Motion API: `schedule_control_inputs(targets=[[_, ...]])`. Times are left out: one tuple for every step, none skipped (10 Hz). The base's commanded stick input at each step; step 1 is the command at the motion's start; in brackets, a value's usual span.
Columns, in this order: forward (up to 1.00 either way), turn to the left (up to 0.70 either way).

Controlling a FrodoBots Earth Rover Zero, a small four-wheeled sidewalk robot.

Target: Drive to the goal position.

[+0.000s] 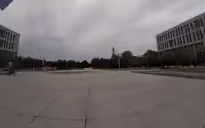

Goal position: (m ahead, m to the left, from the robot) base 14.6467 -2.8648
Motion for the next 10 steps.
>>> schedule_control_inputs(targets=[[0.70,0.00],[0.70,0.00],[0.70,0.00],[0.70,0.00],[0.70,0.00],[0.70,0.00],[0.70,0.00],[0.70,0.00],[0.70,0.00],[0.70,0.00]])
